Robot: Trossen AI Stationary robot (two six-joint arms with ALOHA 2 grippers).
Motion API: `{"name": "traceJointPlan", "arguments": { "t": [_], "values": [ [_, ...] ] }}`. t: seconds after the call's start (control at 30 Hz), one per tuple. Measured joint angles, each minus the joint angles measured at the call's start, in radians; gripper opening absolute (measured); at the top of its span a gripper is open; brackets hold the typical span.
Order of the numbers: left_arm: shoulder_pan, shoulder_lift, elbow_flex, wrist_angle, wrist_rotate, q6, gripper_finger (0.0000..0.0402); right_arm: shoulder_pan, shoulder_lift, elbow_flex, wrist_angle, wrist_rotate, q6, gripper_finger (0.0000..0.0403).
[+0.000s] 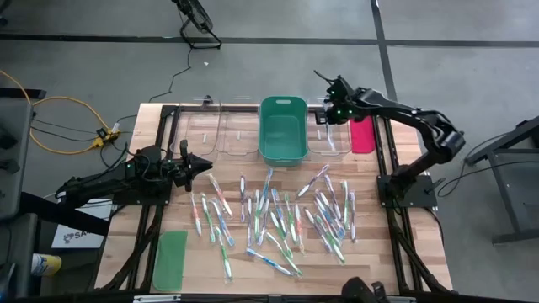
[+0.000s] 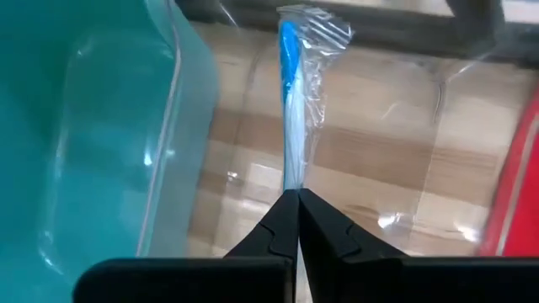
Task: Pick & Place Toothbrushes
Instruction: Put the blue toothbrush into the right transparent bin, then put the purple toothbrush into the green bin
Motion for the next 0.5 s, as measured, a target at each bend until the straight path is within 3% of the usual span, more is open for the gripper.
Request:
{"name": "traceJointPlan", "arguments": {
  "t": [0.33,0.5],
  "values": [
    [0.0,0.0,0.0,0.0,0.0,0.0,0.0055,0.0,0.009,0.0,-0.013,0.001,-0.001,0.0077],
    [0.0,0.0,0.0,0.0,0.0,0.0,0.0055,0.0,-0.022,-0.002,-0.083,-0.083,-0.034,0.0119]
  ]
}}
